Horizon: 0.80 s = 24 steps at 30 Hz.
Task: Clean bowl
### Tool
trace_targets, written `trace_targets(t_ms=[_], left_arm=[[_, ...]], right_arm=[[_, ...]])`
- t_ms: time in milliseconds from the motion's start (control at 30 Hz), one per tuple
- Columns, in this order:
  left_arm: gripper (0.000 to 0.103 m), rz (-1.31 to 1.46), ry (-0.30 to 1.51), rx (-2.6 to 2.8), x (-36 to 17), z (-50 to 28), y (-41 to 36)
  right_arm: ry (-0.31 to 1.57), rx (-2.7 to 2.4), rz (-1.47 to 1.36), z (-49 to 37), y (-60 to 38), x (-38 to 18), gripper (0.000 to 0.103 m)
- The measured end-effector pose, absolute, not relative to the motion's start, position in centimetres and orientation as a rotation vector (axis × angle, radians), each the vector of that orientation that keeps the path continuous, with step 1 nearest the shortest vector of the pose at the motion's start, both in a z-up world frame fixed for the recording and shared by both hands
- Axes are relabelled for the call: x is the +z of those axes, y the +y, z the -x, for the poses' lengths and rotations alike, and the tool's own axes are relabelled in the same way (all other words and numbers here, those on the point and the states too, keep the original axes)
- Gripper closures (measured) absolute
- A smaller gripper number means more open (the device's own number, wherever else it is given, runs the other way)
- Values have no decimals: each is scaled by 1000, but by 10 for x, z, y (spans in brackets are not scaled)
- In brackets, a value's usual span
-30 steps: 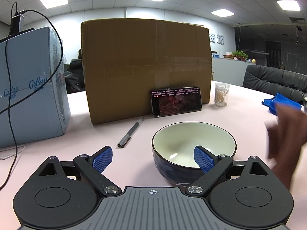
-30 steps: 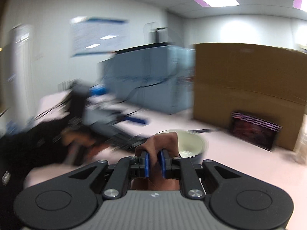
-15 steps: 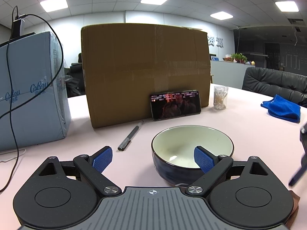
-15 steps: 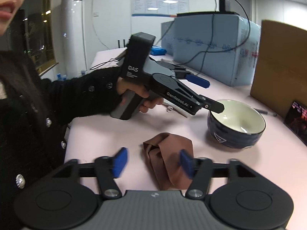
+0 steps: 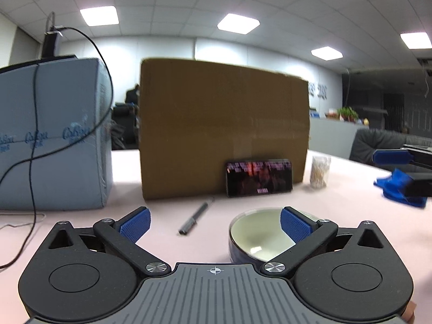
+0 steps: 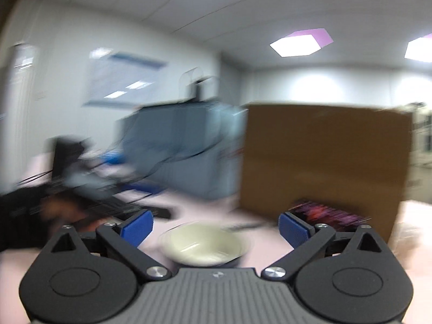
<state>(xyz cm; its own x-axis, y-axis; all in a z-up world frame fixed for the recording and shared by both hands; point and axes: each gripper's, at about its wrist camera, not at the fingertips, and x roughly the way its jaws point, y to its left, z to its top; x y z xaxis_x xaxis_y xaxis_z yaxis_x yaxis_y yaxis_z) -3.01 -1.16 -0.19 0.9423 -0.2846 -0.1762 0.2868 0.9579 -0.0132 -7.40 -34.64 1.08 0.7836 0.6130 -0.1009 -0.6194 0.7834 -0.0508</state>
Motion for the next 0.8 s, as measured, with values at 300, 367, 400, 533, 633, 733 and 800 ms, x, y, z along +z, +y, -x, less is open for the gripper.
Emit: trace_targets(t_ms=[300, 367, 400, 533, 633, 733, 800], left_arm=[[0, 76, 2, -112, 6, 38, 11], [0, 93, -15, -73, 6, 39, 15], [0, 100, -19, -58, 6, 39, 17], [0, 92, -36, 4, 4, 38, 18], [0, 41, -50, 52, 2, 38, 12], [0, 12, -37, 81, 2, 36, 7], [0, 3, -33, 91, 2, 36, 5]], right_arm=[[-21, 297, 5, 45, -365, -10, 0], [-37, 255, 18, 42, -365, -15, 0], [-39, 238, 13, 40, -366, -17, 0], [-35, 176, 9, 33, -368, -24, 0], [-15, 144, 12, 29, -367, -27, 0], [21, 119, 12, 22, -366, -30, 0], [29, 119, 5, 19, -365, -31, 0]])
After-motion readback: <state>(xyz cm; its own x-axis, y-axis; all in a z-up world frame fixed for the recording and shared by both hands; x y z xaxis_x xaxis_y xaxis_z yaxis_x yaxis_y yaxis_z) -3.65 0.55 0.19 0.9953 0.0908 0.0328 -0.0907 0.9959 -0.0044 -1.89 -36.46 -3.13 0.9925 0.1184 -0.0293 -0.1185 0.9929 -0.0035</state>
